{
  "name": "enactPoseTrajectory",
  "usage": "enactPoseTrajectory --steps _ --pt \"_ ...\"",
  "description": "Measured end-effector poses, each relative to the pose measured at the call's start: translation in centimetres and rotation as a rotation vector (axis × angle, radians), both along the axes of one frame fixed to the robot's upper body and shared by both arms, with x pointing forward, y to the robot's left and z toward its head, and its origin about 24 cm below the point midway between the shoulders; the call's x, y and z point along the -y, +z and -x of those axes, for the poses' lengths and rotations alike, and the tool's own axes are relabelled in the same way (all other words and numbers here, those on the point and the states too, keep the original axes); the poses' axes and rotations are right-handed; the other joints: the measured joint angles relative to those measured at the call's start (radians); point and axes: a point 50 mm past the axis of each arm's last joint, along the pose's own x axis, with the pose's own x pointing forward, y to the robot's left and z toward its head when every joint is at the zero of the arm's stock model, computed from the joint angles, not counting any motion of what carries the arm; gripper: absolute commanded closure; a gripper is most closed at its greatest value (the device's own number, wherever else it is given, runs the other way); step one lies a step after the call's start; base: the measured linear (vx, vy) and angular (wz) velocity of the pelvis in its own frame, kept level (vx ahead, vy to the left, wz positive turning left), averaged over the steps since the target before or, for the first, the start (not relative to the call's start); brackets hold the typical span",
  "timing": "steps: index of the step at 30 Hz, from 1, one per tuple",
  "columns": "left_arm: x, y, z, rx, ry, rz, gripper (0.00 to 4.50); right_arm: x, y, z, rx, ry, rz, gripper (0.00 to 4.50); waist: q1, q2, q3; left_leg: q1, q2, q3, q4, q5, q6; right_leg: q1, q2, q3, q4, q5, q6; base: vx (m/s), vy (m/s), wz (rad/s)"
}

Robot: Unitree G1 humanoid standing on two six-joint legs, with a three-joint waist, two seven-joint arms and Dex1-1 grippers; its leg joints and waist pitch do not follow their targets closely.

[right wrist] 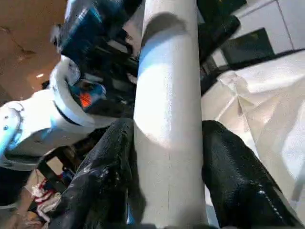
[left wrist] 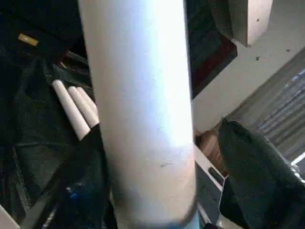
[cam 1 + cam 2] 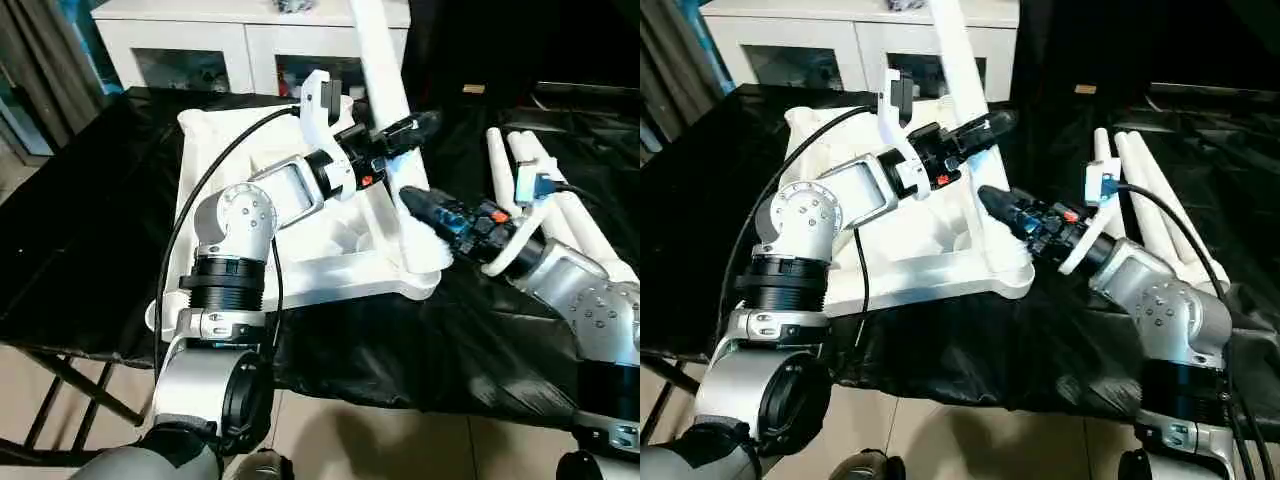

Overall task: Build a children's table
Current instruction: Pick table leg

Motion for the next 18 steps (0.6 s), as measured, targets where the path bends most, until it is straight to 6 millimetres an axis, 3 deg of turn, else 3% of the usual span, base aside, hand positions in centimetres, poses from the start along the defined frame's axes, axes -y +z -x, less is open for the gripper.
enactPoseTrajectory --steps 9,18 --pt "-0.06 -0.15 -0.13 -0.007 0.014 -0.005 2.05 -0.30 0.03 -0.02 -0.001 -0.002 0.015 2.65 -0.001 0.000 0.000 0.000 0.000 0.000 -0.001 0.000 0.000 0.000 0.000 0.000 -0.001 0.000 0.001 0.000 0.000 0.00" --pt "-0.06 -0.15 -0.14 -0.004 0.016 -0.005 2.59 -0.43 0.20 0.01 0.006 -0.003 0.041 2.65 -0.002 0.000 0.000 0.000 0.000 0.000 -0.001 0.000 0.000 0.000 0.000 0.000 -0.001 0.001 0.001 0.000 0.000 0.00"
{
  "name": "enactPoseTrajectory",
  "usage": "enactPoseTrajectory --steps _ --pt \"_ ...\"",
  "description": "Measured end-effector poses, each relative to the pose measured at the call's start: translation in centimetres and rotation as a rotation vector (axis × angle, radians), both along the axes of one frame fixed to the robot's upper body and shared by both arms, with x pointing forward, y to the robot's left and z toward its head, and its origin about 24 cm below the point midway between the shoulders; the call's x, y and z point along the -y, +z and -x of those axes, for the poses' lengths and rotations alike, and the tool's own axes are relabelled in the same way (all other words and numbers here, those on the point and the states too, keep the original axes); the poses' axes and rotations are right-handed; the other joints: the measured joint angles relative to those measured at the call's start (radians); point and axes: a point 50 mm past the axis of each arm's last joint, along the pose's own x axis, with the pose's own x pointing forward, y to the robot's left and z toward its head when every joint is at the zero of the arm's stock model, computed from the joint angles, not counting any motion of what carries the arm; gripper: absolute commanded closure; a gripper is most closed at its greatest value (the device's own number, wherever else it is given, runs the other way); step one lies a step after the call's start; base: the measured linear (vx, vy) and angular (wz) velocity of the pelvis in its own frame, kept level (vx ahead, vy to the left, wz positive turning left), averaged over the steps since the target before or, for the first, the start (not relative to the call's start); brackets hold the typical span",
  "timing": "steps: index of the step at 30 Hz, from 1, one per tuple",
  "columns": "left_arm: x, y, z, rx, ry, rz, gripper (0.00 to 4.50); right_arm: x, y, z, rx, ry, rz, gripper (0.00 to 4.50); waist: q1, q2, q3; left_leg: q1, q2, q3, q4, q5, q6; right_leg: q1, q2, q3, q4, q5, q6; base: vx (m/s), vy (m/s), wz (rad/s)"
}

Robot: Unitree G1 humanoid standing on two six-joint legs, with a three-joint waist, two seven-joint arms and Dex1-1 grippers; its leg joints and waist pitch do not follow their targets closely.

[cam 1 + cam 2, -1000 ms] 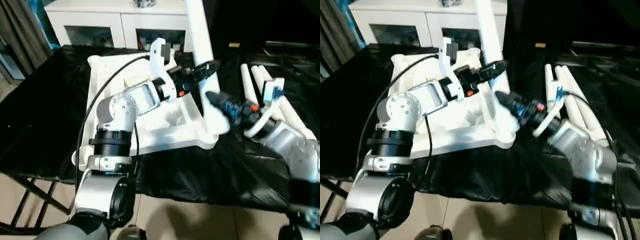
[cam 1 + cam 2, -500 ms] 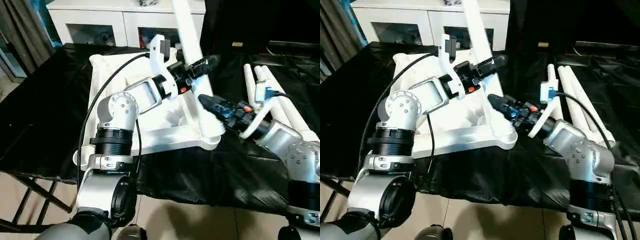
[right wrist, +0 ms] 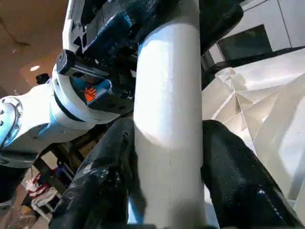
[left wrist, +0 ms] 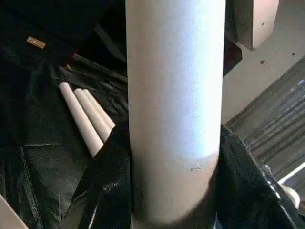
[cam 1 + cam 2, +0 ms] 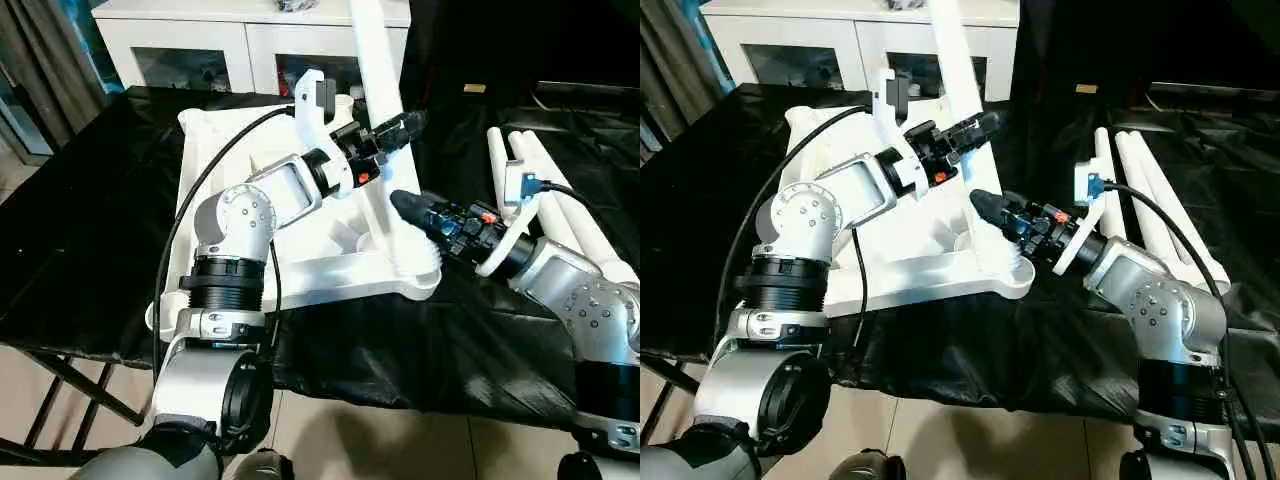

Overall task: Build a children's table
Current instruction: Pick table leg

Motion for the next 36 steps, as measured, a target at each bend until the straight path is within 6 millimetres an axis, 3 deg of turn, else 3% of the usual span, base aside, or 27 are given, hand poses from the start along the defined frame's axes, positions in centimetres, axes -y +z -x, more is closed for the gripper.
enactPoseTrajectory --steps 4,5,6,14,21,32,36 --pt "0.0 0.0 0.0 0.002 0.002 -0.001 2.61 0.0 0.0 -0.1 0.007 -0.007 0.017 2.65 0.000 0.000 0.000 0.000 0.000 0.000 0.000 0.000 0.000 0.000 0.000 0.000 0.000 0.000 0.000 0.000 0.000 0.00" --pt "0.0 0.0 0.0 0.005 0.004 -0.005 2.62 0.0 0.0 -0.1 0.010 -0.008 0.025 2.10 0.000 0.000 0.000 0.000 0.000 0.000 0.000 0.000 0.000 0.000 0.000 0.000 0.000 0.000 0.000 0.000 0.000 0.00" --pt "0.0 0.0 0.0 0.007 0.004 -0.007 2.62 -0.1 0.0 -0.1 0.010 -0.008 0.028 1.96 0.000 0.000 0.000 0.000 0.000 0.000 0.000 0.000 0.000 0.000 0.000 0.000 0.000 0.000 0.000 0.000 0.000 0.00" --pt "0.3 0.0 0.2 0.131 -0.022 -0.170 2.64 0.0 0.3 -0.7 0.012 0.002 0.206 1.45 0.000 0.001 0.000 0.000 0.000 0.000 0.000 0.000 0.000 0.000 0.000 0.000 -0.002 0.002 0.003 0.000 0.000 0.00" --pt "0.9 0.0 0.6 0.177 -0.089 -0.199 2.64 -0.4 -0.4 -0.5 -0.029 0.110 0.300 1.43 -0.001 0.001 0.000 0.000 0.000 0.001 0.000 0.000 0.000 0.001 0.000 0.001 -0.003 0.003 0.005 0.000 0.000 0.00" --pt "1.4 0.2 1.2 0.231 -0.172 -0.230 2.64 -1.0 -0.9 -0.8 -0.072 0.185 0.301 1.43 0.002 0.001 0.000 0.000 0.000 0.001 0.000 0.001 0.001 0.001 0.000 0.001 -0.003 0.004 0.004 0.000 0.000 0.00" --pt "1.7 0.1 1.4 0.232 -0.196 -0.240 2.64 -1.1 -1.1 -0.7 -0.078 0.214 0.308 1.84 0.002 0.001 0.000 0.000 0.000 0.001 0.000 0.001 0.001 0.001 0.000 0.001 -0.003 0.004 0.004 0.000 0.000 0.00"
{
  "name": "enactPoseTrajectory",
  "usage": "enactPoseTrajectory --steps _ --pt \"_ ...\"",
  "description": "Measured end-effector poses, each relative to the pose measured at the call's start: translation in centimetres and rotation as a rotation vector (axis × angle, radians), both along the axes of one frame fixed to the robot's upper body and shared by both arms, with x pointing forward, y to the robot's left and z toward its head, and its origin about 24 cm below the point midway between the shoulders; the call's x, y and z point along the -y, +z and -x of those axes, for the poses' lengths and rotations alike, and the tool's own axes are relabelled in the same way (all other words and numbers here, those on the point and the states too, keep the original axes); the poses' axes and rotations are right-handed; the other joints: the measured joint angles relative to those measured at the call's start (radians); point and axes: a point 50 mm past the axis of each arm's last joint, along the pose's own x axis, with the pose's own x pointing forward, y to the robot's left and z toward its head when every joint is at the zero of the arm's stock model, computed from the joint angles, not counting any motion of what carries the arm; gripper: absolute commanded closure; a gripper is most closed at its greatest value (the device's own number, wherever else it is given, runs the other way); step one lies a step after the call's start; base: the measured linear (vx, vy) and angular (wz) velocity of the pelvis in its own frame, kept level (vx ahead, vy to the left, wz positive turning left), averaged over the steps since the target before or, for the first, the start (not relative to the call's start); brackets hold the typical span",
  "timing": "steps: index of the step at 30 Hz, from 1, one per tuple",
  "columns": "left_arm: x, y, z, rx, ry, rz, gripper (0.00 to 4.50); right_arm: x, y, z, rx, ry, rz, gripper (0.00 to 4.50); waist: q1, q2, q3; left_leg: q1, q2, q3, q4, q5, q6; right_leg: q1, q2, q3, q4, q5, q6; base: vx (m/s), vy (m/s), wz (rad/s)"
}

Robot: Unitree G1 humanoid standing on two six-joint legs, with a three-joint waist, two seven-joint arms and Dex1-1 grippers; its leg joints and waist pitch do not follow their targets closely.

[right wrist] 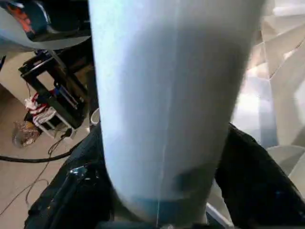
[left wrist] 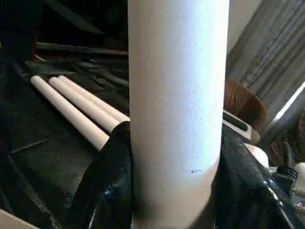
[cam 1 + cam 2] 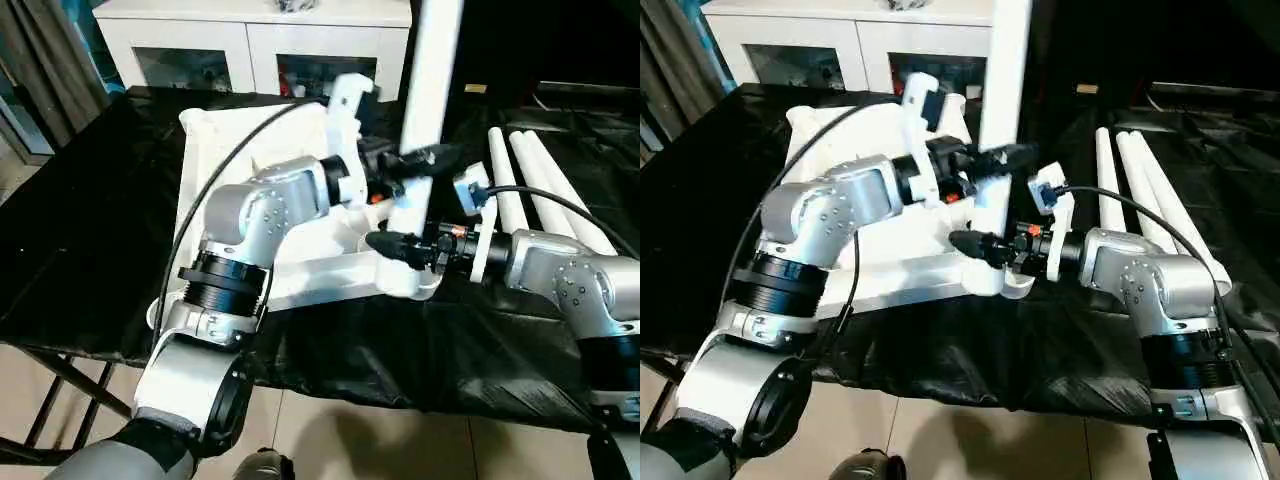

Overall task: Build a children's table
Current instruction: Pick table leg

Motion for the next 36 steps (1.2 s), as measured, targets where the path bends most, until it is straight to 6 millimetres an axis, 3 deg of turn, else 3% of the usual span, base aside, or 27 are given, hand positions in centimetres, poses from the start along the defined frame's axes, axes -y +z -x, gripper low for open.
enactPoseTrajectory --steps 9,17,18,22,24,30,33,36 --pt "0.0 -0.2 0.1 0.008 -0.031 -0.021 2.64 -0.3 -0.2 0.2 -0.012 0.036 -0.003 2.53 0.001 0.000 0.000 0.000 0.000 0.000 0.000 0.004 0.006 0.000 0.000 0.000 0.001 0.000 0.000 0.000 0.000 0.00" --pt "0.0 -0.2 0.1 0.018 -0.024 -0.034 2.64 -0.5 -0.3 0.2 -0.019 0.026 -0.004 2.59 -0.001 0.001 -0.001 0.000 0.000 0.000 0.000 0.005 0.007 0.000 0.000 0.000 0.000 0.003 -0.001 0.000 0.000 0.00" --pt "0.0 -0.2 0.1 0.021 -0.019 -0.036 2.08 -0.6 -0.3 0.1 -0.019 0.021 -0.004 2.59 -0.002 0.001 -0.001 0.000 0.000 0.000 0.000 0.005 0.006 0.000 0.000 0.000 0.000 0.003 -0.001 0.000 0.000 0.00" --pt "-0.1 0.1 -0.1 0.024 0.005 0.003 1.85 -1.1 -0.2 -0.2 0.006 -0.033 -0.024 2.59 -0.002 0.004 0.000 0.000 0.000 0.000 0.000 0.004 0.003 0.000 0.000 0.000 0.000 0.005 -0.001 0.000 0.000 0.00" --pt "-0.6 0.8 -0.3 0.052 0.037 0.063 1.48 -0.9 -0.1 -0.5 0.029 -0.084 -0.026 2.59 -0.001 0.007 0.000 0.000 0.000 0.000 0.000 0.005 0.003 0.000 0.000 0.001 0.000 0.006 -0.001 0.000 0.000 0.00" --pt "-3.1 4.8 -0.9 0.267 0.248 0.207 1.50 0.2 -0.3 -1.1 0.116 -0.315 -0.031 2.59 -0.006 0.011 -0.002 0.000 0.000 0.000 0.000 0.005 0.002 0.001 0.000 0.000 -0.001 0.006 0.000 0.000 0.000 0.00" --pt "-4.1 5.0 -1.1 0.302 0.295 0.162 1.50 0.7 -0.7 -1.0 0.187 -0.399 0.033 2.59 -0.007 0.012 -0.003 0.000 0.000 0.000 0.000 0.005 0.002 0.000 0.000 0.000 -0.001 0.007 0.000 0.000 0.000 0.00" --pt "-5.6 3.8 -1.4 0.308 0.378 0.078 1.50 0.7 -1.2 -0.8 0.193 -0.453 0.091 2.59 -0.022 0.014 -0.003 0.000 0.000 0.000 -0.001 0.005 0.002 0.000 0.000 0.000 -0.002 0.007 0.001 0.000 0.000 0.00"
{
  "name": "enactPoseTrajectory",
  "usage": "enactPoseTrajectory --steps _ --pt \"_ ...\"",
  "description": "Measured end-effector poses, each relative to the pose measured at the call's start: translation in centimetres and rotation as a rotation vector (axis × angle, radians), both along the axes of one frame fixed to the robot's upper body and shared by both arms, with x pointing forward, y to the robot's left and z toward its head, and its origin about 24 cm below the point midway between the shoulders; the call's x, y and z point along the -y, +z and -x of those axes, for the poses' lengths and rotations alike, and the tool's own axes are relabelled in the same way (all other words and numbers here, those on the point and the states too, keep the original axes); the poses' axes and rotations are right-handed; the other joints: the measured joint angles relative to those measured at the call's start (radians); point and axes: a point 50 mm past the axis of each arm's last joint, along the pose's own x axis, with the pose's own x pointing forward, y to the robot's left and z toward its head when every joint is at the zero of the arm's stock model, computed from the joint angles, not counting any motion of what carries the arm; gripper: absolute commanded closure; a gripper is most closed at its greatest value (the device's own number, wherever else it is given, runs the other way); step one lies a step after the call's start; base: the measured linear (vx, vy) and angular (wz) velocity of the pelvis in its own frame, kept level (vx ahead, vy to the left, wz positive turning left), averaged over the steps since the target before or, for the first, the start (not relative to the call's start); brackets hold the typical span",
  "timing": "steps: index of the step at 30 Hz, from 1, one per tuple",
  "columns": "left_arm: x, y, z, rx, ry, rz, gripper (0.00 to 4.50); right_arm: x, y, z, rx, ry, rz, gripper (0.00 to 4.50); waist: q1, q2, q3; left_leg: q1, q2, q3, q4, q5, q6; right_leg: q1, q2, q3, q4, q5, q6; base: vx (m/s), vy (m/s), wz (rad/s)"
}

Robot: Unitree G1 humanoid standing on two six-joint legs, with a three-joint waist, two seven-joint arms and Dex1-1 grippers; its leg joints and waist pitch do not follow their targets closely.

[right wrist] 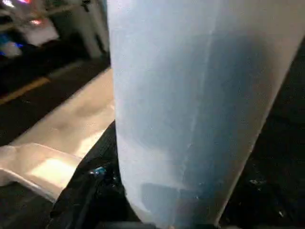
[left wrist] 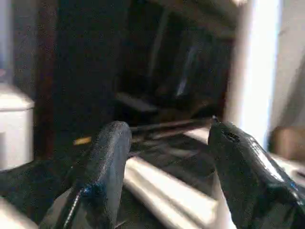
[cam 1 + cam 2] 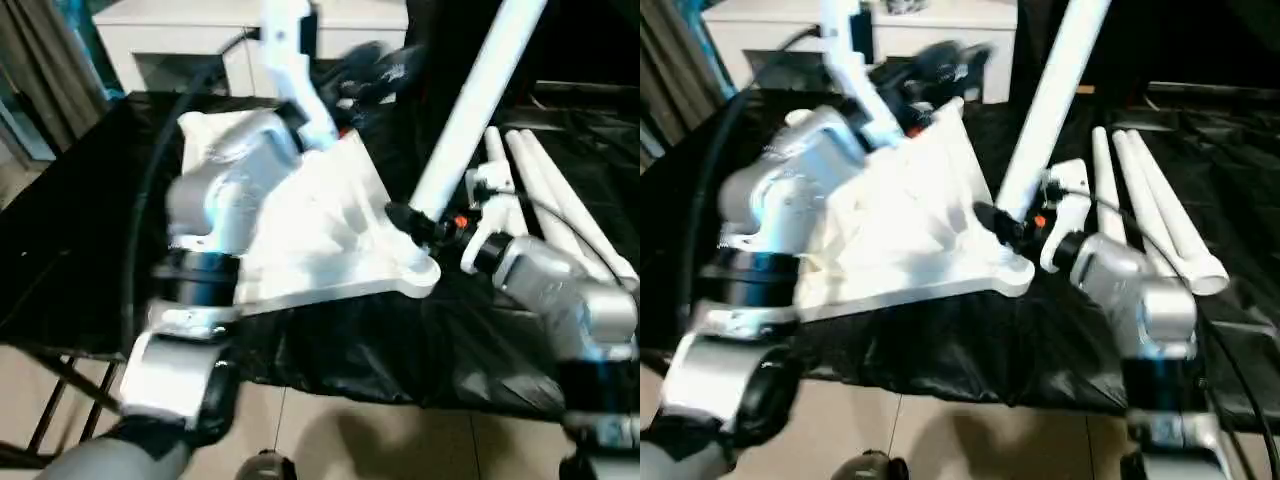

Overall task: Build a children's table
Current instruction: Pick table leg, then move to table

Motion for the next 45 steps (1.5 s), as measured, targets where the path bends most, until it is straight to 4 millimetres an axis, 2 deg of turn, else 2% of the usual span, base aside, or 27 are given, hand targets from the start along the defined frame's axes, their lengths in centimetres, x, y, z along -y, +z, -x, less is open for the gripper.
enactPoseTrajectory --steps 5,9,10,11,12,13,14,15,16,17,18,19,20,21,22,24,26,28,31,32,33,35,37,41,43,44,45 --pt "-5.8 -6.7 0.5 -0.087 0.351 -0.164 1.50 0.4 -1.5 0.8 0.040 -0.260 0.077 2.59 -0.031 0.002 -0.002 0.000 0.000 0.000 -0.005 0.001 -0.002 -0.001 0.001 0.000 -0.002 0.000 0.003 0.000 0.000 0.00" --pt "-8.2 -10.6 1.7 -0.166 0.524 -0.238 1.50 0.8 -2.2 1.3 0.068 -0.336 0.169 2.59 -0.032 -0.010 0.003 -0.003 0.000 -0.006 -0.007 0.004 -0.006 -0.001 0.002 -0.005 -0.002 0.001 0.007 0.000 0.000 0.00" --pt "-8.4 -10.7 1.7 -0.163 0.547 -0.245 1.50 0.7 -2.2 1.2 0.081 -0.347 0.185 2.59 -0.034 -0.008 0.003 -0.010 -0.005 -0.025 -0.008 0.008 -0.008 0.004 -0.001 -0.026 -0.003 0.000 0.007 0.000 0.000 0.00" --pt "-8.5 -10.4 1.8 -0.142 0.577 -0.256 1.50 0.6 -2.2 1.1 0.093 -0.354 0.203 2.59 -0.048 -0.008 0.003 -0.020 -0.007 -0.054 -0.008 0.014 -0.012 0.010 0.002 -0.046 -0.007 -0.001 -0.003 -0.022 -0.054 0.37" --pt "-8.8 -10.3 1.9 -0.126 0.604 -0.264 1.50 0.3 -2.2 1.0 0.099 -0.354 0.213 2.59 -0.057 -0.006 0.004 -0.021 -0.009 -0.080 -0.008 0.017 -0.015 0.018 0.005 -0.062 -0.002 -0.007 -0.021 -0.016 -0.096 0.54" --pt "-9.0 -10.3 1.9 -0.121 0.622 -0.271 1.50 0.0 -2.3 1.0 0.104 -0.355 0.220 2.59 -0.062 -0.004 0.005 -0.018 -0.009 -0.102 -0.008 0.020 -0.020 0.019 0.017 -0.064 0.015 -0.024 -0.055 -0.016 -0.096 0.54" --pt "-9.3 -10.5 2.2 -0.116 0.652 -0.276 1.50 -0.4 -2.2 0.9 0.128 -0.373 0.229 2.59 -0.063 -0.011 0.003 -0.010 0.001 -0.102 -0.013 0.026 -0.032 0.018 0.032 -0.053 0.045 -0.047 -0.091 0.005 -0.155 0.45" --pt "-9.6 -10.7 2.4 -0.115 0.676 -0.276 1.50 -0.6 -2.0 0.8 0.157 -0.391 0.240 2.59 -0.060 -0.019 0.003 -0.003 0.006 -0.095 -0.019 0.030 -0.038 0.017 0.035 -0.046 0.057 -0.060 -0.090 0.005 -0.213 0.28" --pt "-9.8 -10.9 2.5 -0.120 0.689 -0.276 1.50 -0.6 -1.8 0.8 0.180 -0.404 0.247 2.59 -0.055 -0.026 0.002 0.002 0.014 -0.085 -0.024 0.030 -0.038 0.017 0.035 -0.041 0.065 -0.067 -0.058 0.005 -0.213 0.28" --pt "-9.8 -11.3 2.7 -0.129 0.701 -0.270 1.50 -0.5 -1.7 0.7 0.195 -0.423 0.251 2.59 -0.051 -0.040 0.003 0.005 0.019 -0.061 -0.026 0.021 -0.031 0.010 0.037 -0.040 0.067 -0.066 -0.033 -0.004 -0.248 0.20" --pt "-9.6 -11.6 2.8 -0.136 0.703 -0.275 1.50 -0.4 -1.8 0.8 0.195 -0.438 0.247 2.59 -0.032 -0.058 0.007 0.000 0.017 -0.048 -0.003 -0.009 0.005 0.009 0.036 -0.038 0.067 -0.068 -0.036 0.029 -0.238 0.05" --pt "-9.2 -11.7 2.8 -0.136 0.689 -0.284 1.50 -0.2 -1.9 0.9 0.192 -0.460 0.243 2.59 -0.017 -0.062 0.005 -0.001 0.007 -0.038 0.021 -0.025 0.016 0.005 0.036 -0.031 0.066 -0.064 -0.038 0.029 -0.238 0.05" --pt "-8.8 -11.6 2.8 -0.126 0.673 -0.298 1.50 -0.2 -2.0 1.0 0.196 -0.487 0.232 2.59 -0.013 -0.069 0.001 0.009 -0.010 -0.036 0.017 -0.024 0.016 -0.008 0.041 -0.031 0.066 -0.060 -0.034 0.016 -0.204 -0.06" --pt "-8.6 -11.5 2.8 -0.116 0.663 -0.307 1.50 -0.2 -1.9 1.0 0.218 -0.516 0.233 2.59 -0.010 -0.063 -0.003 0.021 -0.017 -0.037 0.000 -0.018 -0.005 -0.017 0.052 -0.035 0.066 -0.053 -0.030 -0.032 -0.152 -0.05" --pt "-8.6 -11.5 2.8 -0.109 0.661 -0.316 1.50 -0.2 -1.8 0.9 0.230 -0.547 0.235 2.59 -0.008 -0.064 -0.002 0.017 -0.012 -0.042 -0.004 -0.012 -0.024 -0.021 0.059 -0.038 0.062 -0.046 -0.039 -0.032 -0.152 -0.05" --pt "-8.6 -11.6 3.0 -0.095 0.638 -0.332 1.50 -0.5 -2.3 1.0 0.178 -0.557 0.171 2.59 -0.007 -0.061 -0.003 0.016 0.001 -0.049 -0.010 -0.007 -0.046 -0.016 0.071 -0.048 0.043 -0.034 -0.050 -0.025 -0.074 -0.02" --pt "-8.6 -11.9 3.2 -0.101 0.627 -0.335 1.50 -0.8 -3.1 1.6 0.138 -0.488 0.133 2.59 -0.007 -0.056 -0.002 0.023 0.007 -0.050 -0.016 -0.006 -0.050 -0.008 0.073 -0.056 0.026 -0.027 -0.054 -0.011 -0.026 0.00" --pt "-8.8 -12.5 3.5 -0.120 0.626 -0.342 1.50 -1.4 -4.0 2.2 0.100 -0.423 0.109 2.59 -0.010 -0.050 0.002 0.040 0.008 -0.039 -0.026 -0.009 -0.052 0.010 0.070 -0.055 0.008 -0.024 -0.057 0.000 0.000 0.00" --pt "-9.0 -12.6 3.6 -0.121 0.625 -0.350 1.50 -2.4 -3.9 2.4 0.100 -0.351 0.097 2.59 -0.018 -0.043 0.018 0.082 0.010 -0.031 -0.042 -0.016 -0.052 0.050 0.068 -0.060 -0.026 -0.024 -0.056 -0.006 0.034 -0.02" --pt "-9.1 -12.7 3.6 -0.123 0.625 -0.353 1.50 -2.7 -3.8 2.5 0.111 -0.319 0.108 2.59 -0.024 -0.039 0.021 0.101 0.011 -0.031 -0.047 -0.024 -0.050 0.073 0.067 -0.067 -0.045 -0.024 -0.055 0.012 0.058 -0.08" --pt "-9.2 -12.7 3.7 -0.122 0.623 -0.356 1.50 -3.0 -3.7 2.5 0.121 -0.296 0.120 2.59 -0.030 -0.037 0.022 0.113 0.012 -0.032 -0.049 -0.030 -0.049 0.088 0.065 -0.073 -0.055 -0.024 -0.055 0.047 0.065 -0.12" --pt "-9.2 -12.7 3.7 -0.118 0.617 -0.356 1.50 -3.5 -3.4 2.7 0.143 -0.259 0.131 2.59 -0.043 -0.042 0.023 0.131 0.010 -0.031 -0.050 -0.038 -0.051 0.105 0.052 -0.082 -0.055 -0.029 -0.048 0.058 0.063 -0.15" --pt "-9.1 -12.8 3.8 -0.120 0.608 -0.355 1.50 -3.6 -3.4 2.7 0.141 -0.246 0.127 2.59 -0.058 -0.050 0.020 0.138 0.002 -0.030 -0.051 -0.047 -0.053 0.108 0.045 -0.080 -0.054 -0.030 -0.047 0.072 0.038 -0.15" --pt "-8.2 -13.0 4.0 -0.119 0.569 -0.354 1.50 -2.5 -3.5 2.7 0.131 -0.290 0.126 2.59 -0.054 -0.051 0.014 0.118 -0.003 -0.027 -0.047 -0.054 -0.035 0.104 0.041 -0.079 -0.057 -0.038 -0.035 0.123 0.016 -0.05" --pt "-8.5 -13.2 4.1 -0.127 0.573 -0.361 1.50 -2.5 -3.5 2.7 0.130 -0.292 0.128 2.59 -0.056 -0.051 0.011 0.120 -0.005 -0.028 -0.047 -0.065 -0.030 0.103 0.040 -0.078 -0.058 -0.045 -0.039 0.175 0.025 0.07" --pt "-8.7 -13.3 4.1 -0.129 0.578 -0.363 1.50 -2.8 -3.6 2.7 0.128 -0.284 0.128 2.59 -0.061 -0.054 0.010 0.122 -0.009 -0.031 -0.046 -0.072 -0.028 0.098 0.037 -0.078 -0.050 -0.053 -0.043 0.194 0.014 0.08" --pt "-8.9 -13.3 4.1 -0.131 0.586 -0.365 1.50 -3.1 -3.6 2.7 0.125 -0.270 0.127 2.59 -0.066 -0.057 0.008 0.123 -0.013 -0.035 -0.042 -0.081 -0.026 0.082 0.033 -0.072 -0.026 -0.072 -0.060 0.185 -0.018 0.08"
